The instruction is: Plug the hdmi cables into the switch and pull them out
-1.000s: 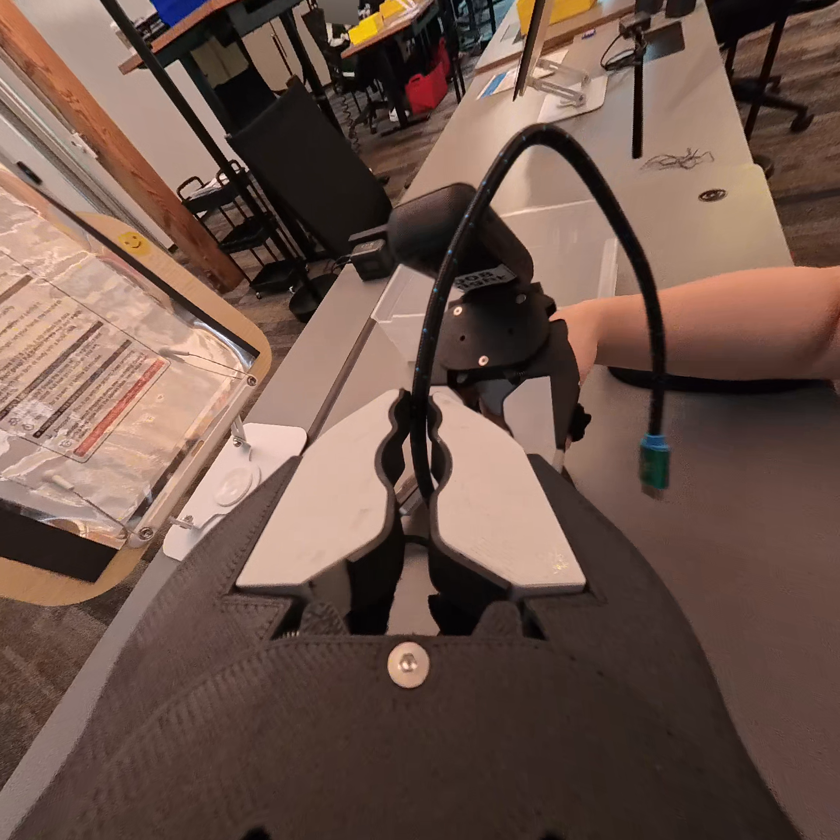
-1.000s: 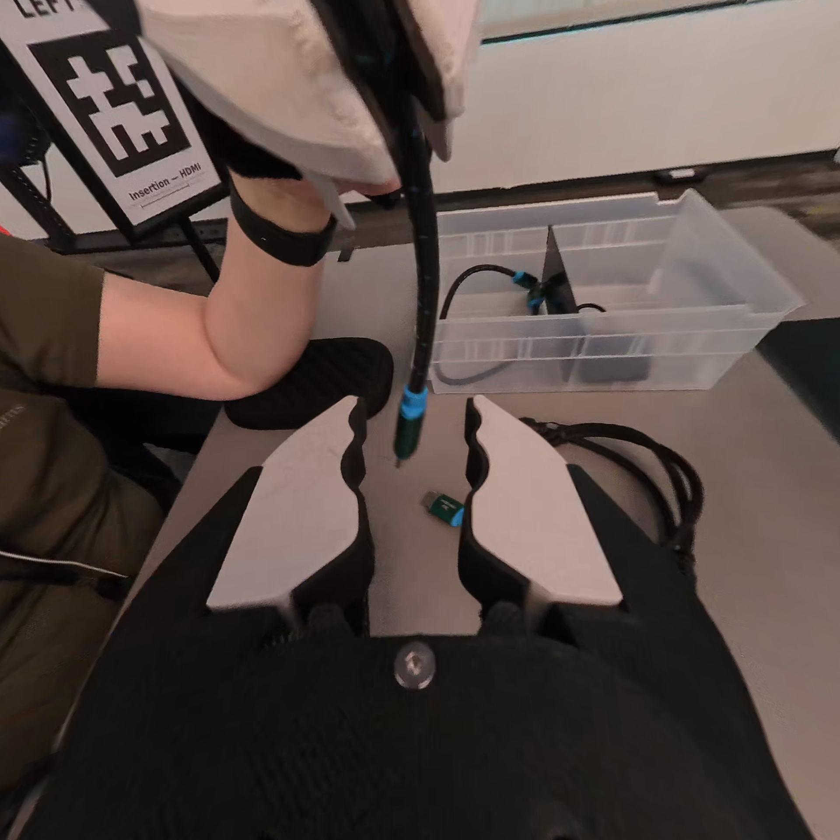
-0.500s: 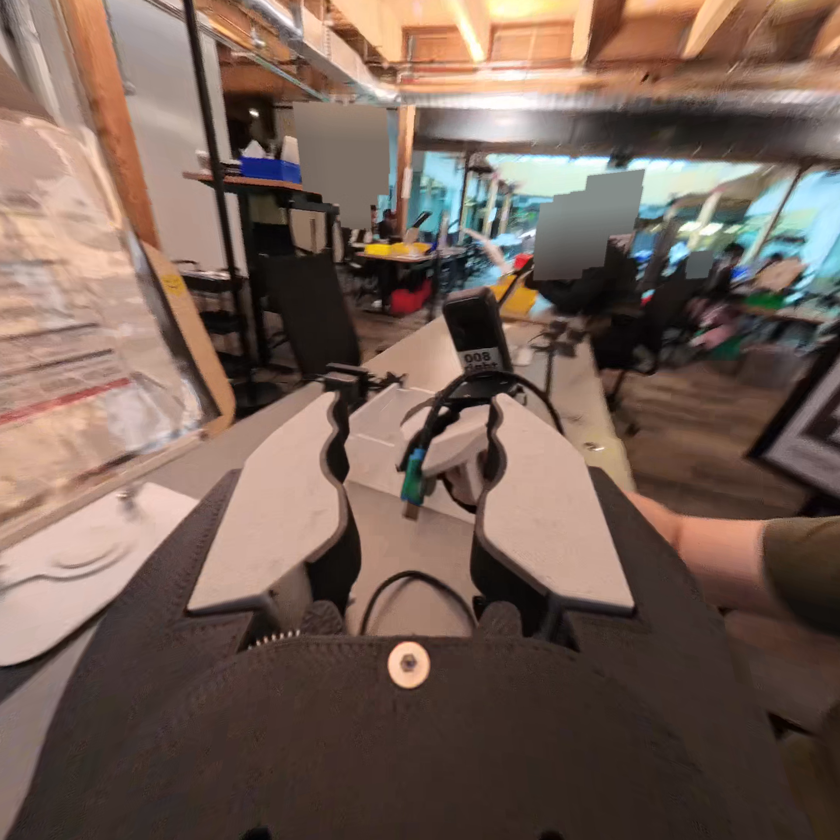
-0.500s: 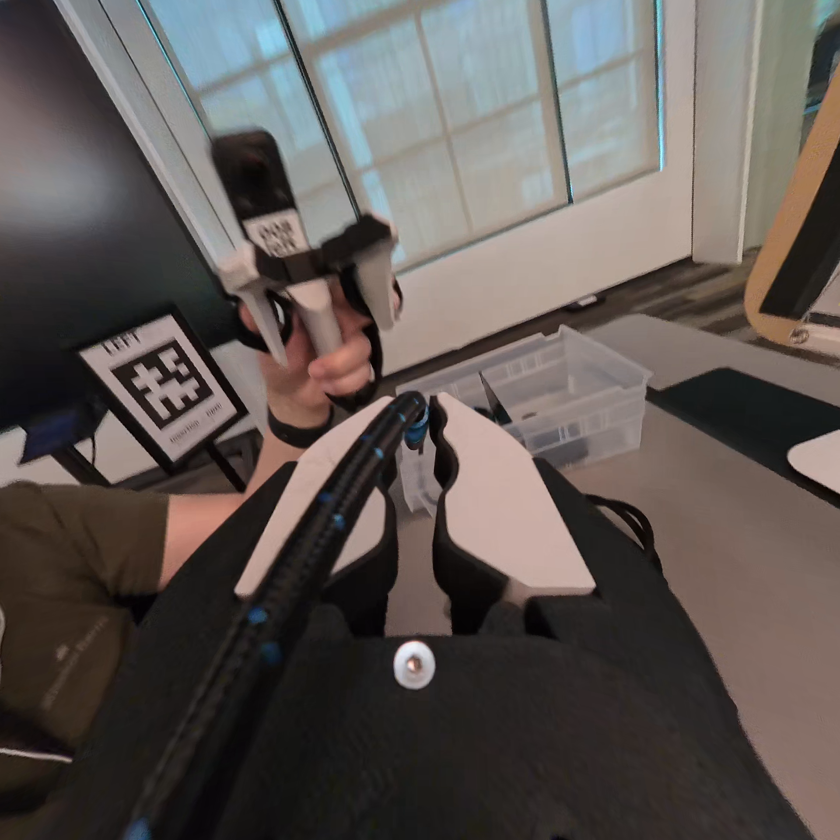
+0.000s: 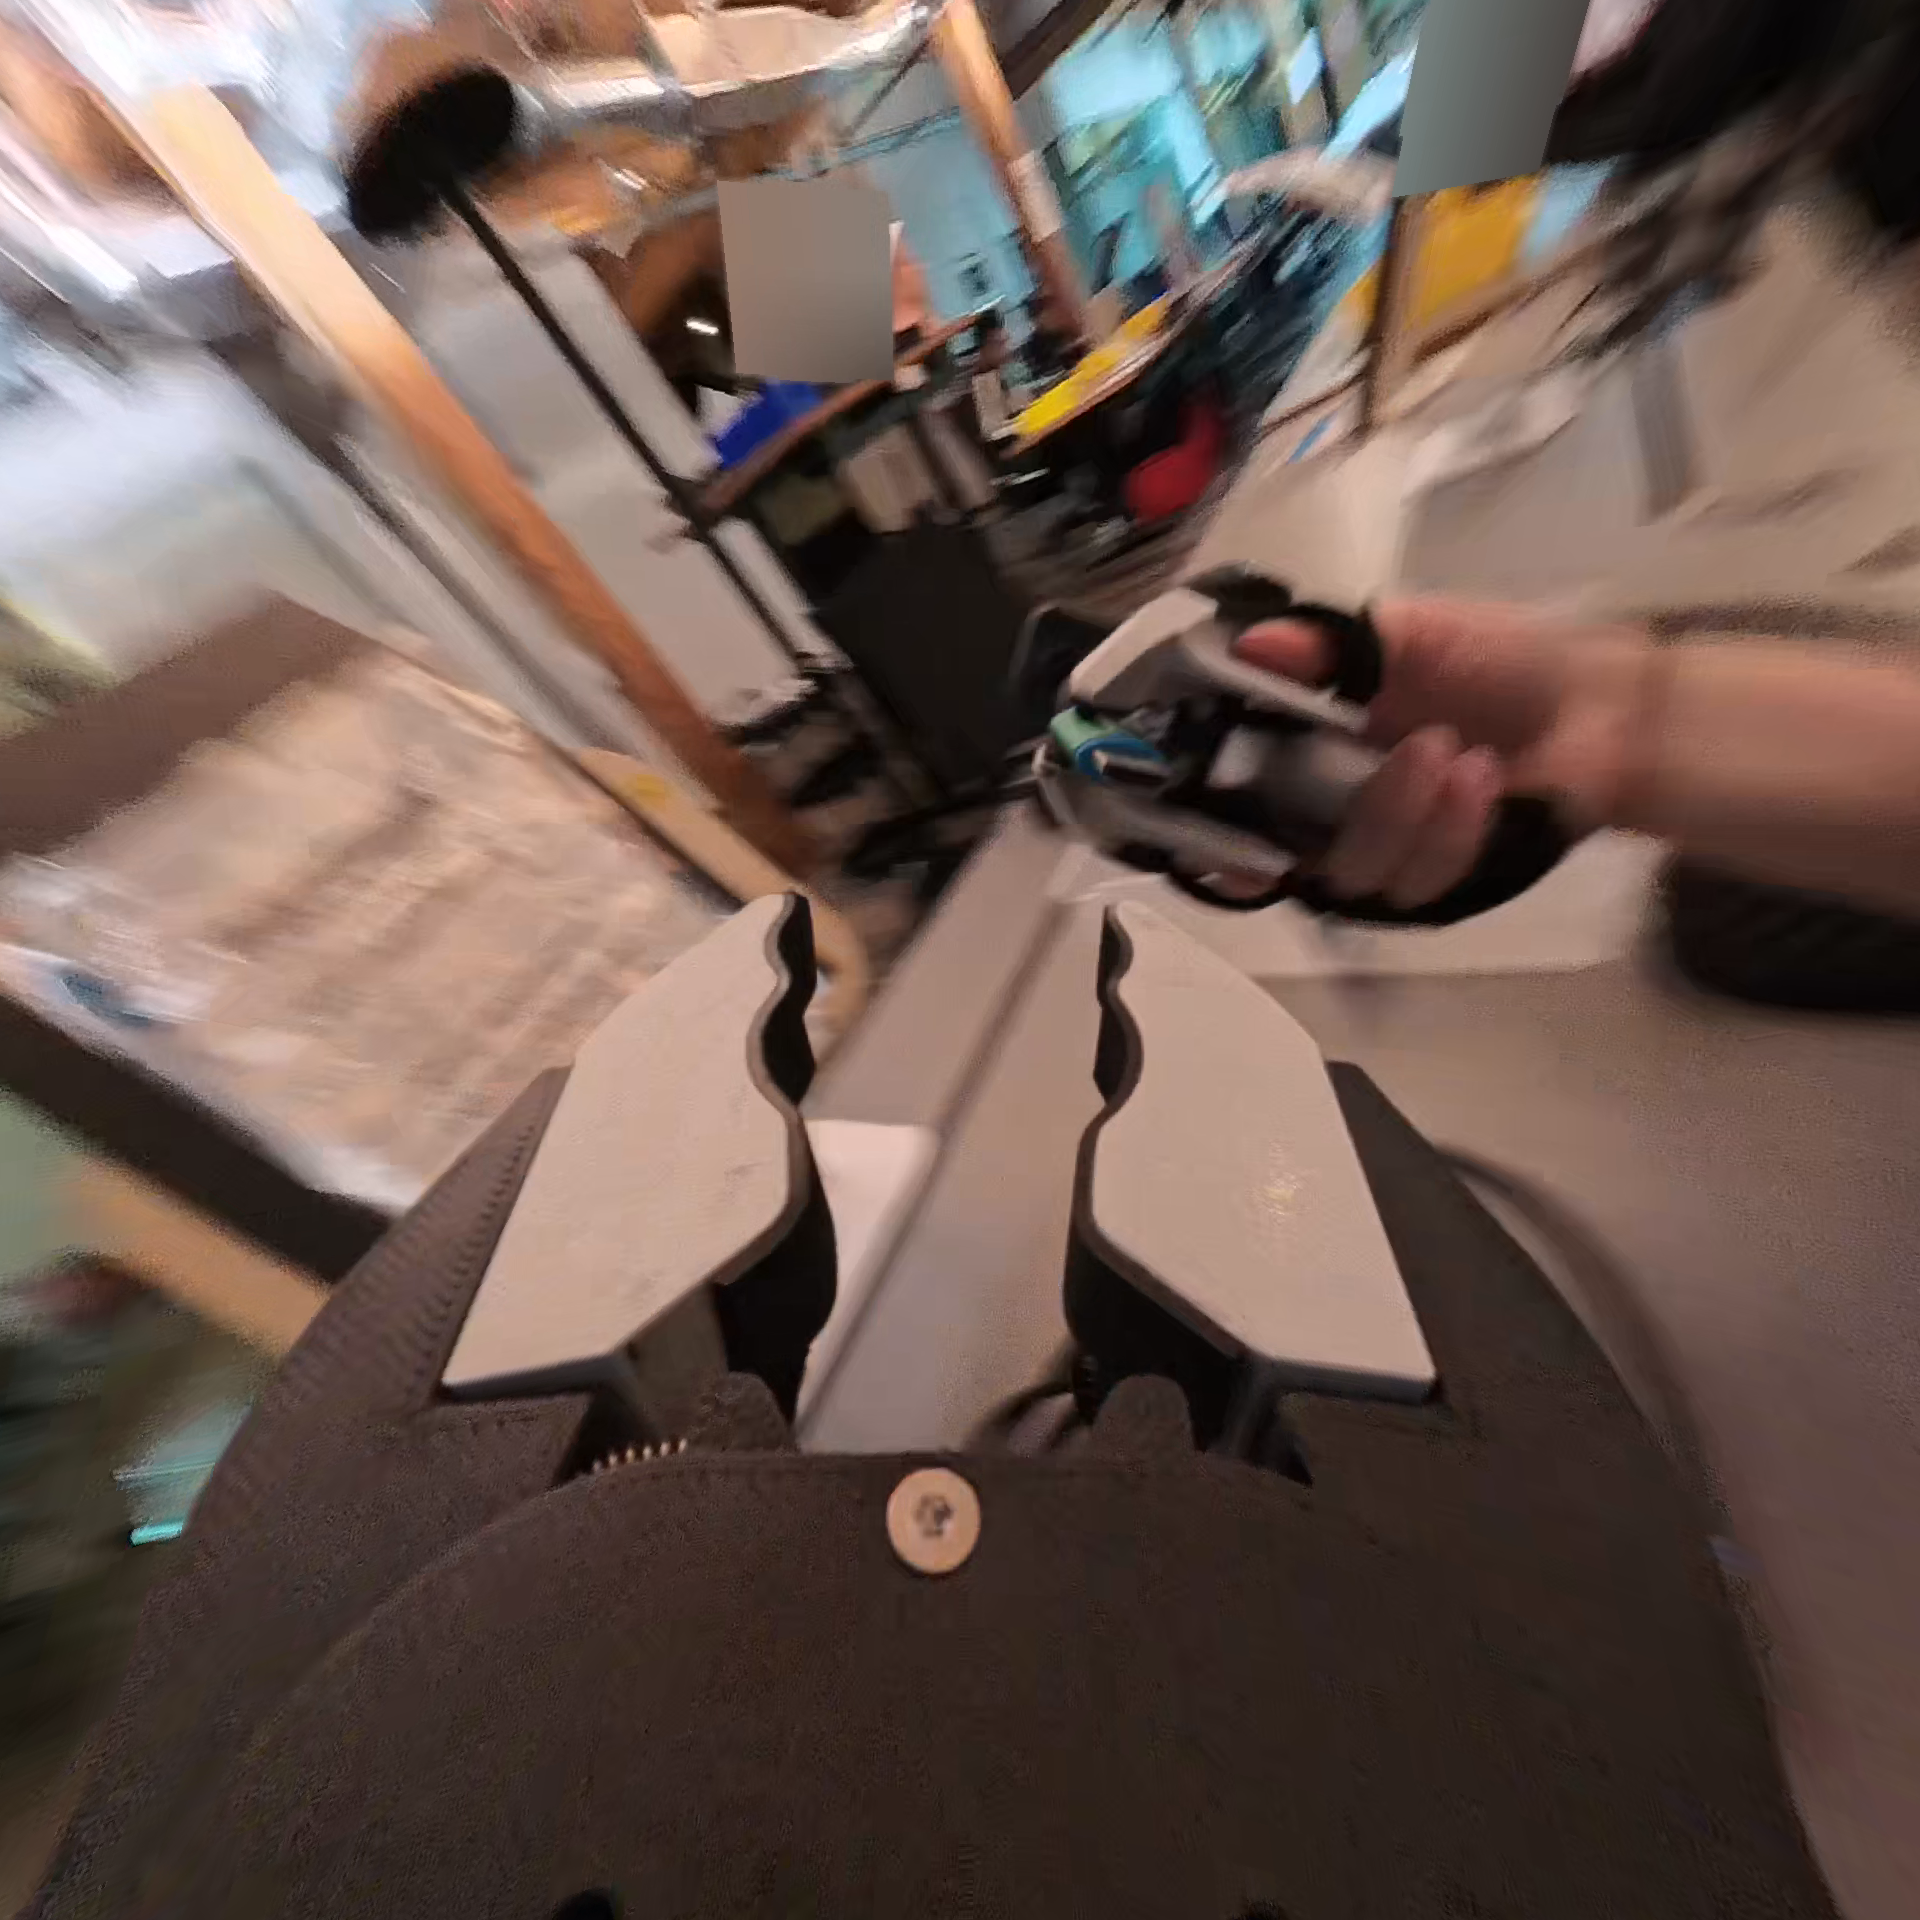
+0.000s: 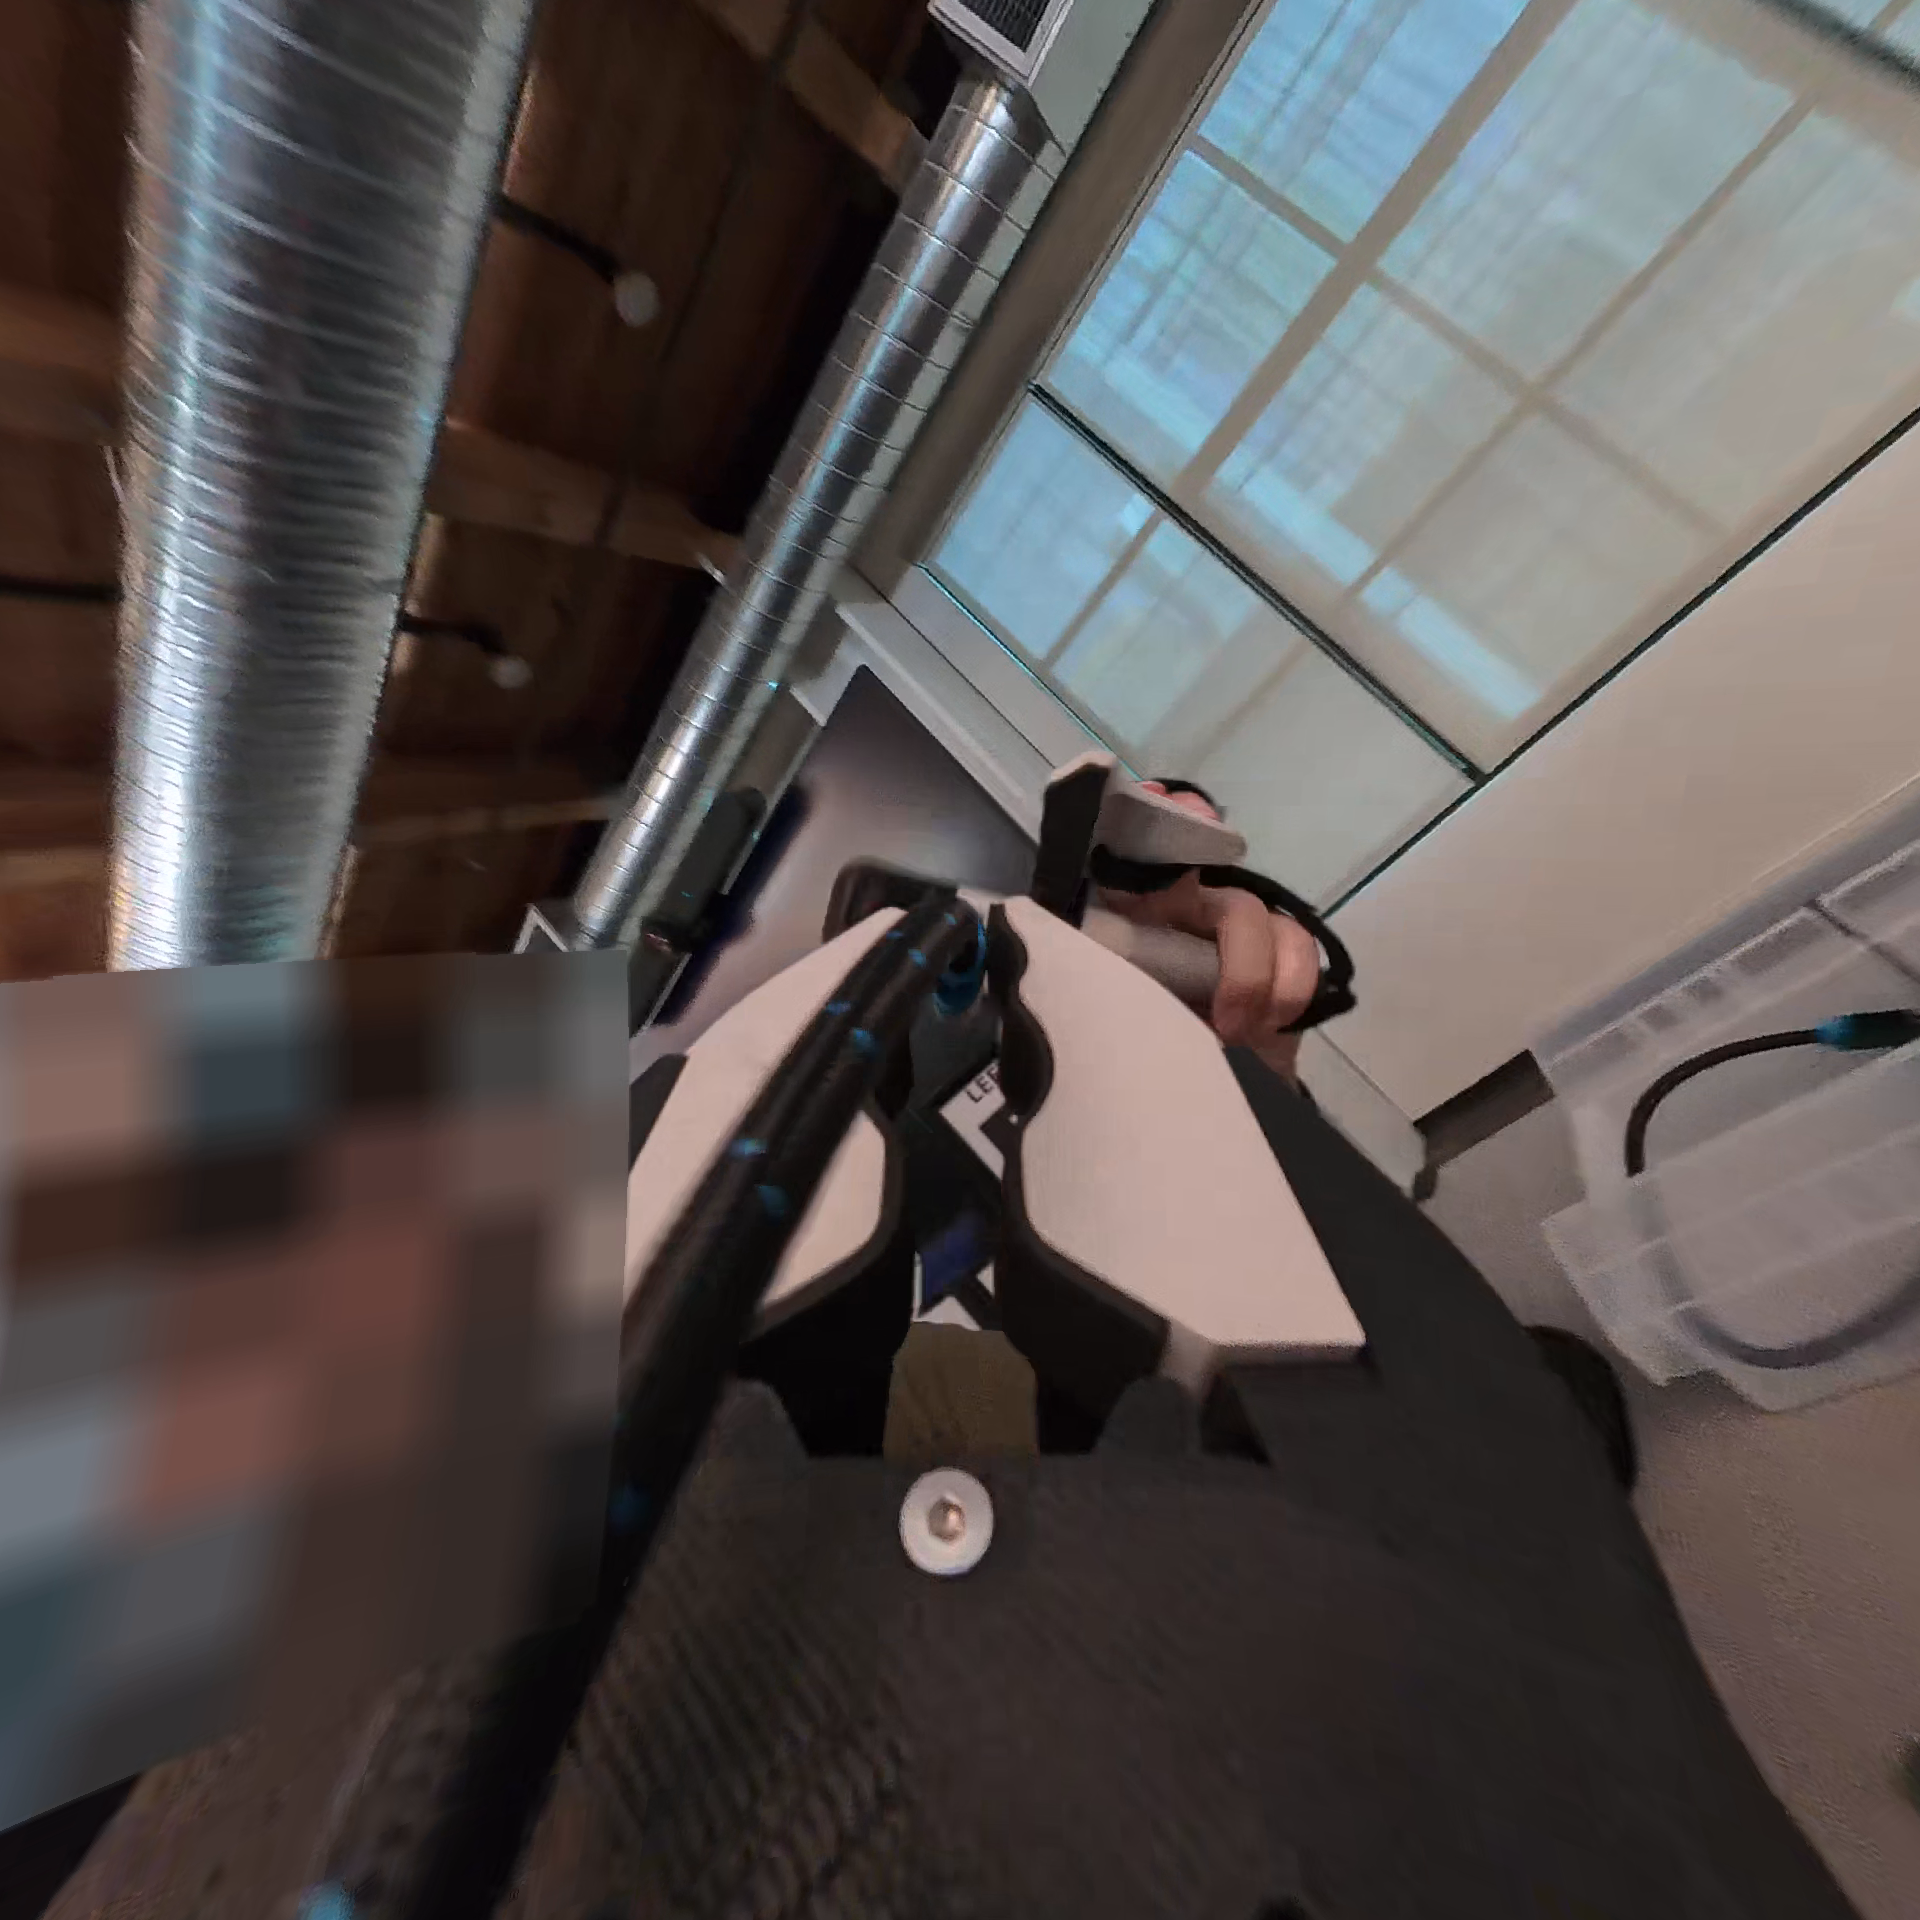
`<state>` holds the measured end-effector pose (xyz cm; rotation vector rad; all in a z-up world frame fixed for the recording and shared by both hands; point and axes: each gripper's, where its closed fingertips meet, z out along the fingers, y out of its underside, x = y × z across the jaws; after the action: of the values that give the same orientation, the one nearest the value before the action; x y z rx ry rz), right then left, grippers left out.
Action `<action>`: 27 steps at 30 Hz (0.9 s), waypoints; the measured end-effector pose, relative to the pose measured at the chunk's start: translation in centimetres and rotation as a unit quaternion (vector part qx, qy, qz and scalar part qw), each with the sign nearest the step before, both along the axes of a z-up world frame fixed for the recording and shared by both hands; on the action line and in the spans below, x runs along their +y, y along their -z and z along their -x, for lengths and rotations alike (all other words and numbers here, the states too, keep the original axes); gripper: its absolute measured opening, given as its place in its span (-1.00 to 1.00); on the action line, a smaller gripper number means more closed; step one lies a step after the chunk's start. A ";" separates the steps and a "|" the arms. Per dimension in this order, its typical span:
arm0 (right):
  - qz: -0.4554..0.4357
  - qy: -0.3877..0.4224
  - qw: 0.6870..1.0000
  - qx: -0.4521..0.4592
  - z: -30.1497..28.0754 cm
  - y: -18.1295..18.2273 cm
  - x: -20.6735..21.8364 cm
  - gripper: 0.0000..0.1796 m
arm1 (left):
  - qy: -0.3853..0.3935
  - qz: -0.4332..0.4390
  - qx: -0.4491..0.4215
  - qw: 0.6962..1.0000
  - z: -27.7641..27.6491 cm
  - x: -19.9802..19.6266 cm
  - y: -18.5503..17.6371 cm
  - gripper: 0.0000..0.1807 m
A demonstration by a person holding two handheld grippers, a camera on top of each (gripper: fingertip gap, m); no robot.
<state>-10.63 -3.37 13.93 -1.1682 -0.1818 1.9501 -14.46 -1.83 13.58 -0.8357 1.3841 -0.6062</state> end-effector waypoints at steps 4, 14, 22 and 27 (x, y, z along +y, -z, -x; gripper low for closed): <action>0.046 -0.014 0.999 -0.001 0.9 1.4 1.0 -0.83 | -0.110 -0.250 0.005 0.962 -0.7 -0.3 0.7 -0.53; 0.085 -0.009 0.996 -0.018 1.8 3.1 1.9 -0.84 | -0.102 -0.276 0.051 0.954 -2.8 -0.1 3.7 -0.58; 0.093 -0.012 0.995 -0.029 2.4 3.7 2.1 -0.83 | -0.102 -0.298 0.046 0.948 -3.3 -0.3 4.0 -0.79; 0.105 -0.020 0.994 -0.014 1.9 3.9 2.4 -0.83 | -0.117 -0.296 0.057 0.946 -3.7 0.0 4.3 -0.79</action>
<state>-12.57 -1.00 10.01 -1.3366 -0.0147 2.0250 -10.80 -1.83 9.29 -0.5348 1.4361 0.0559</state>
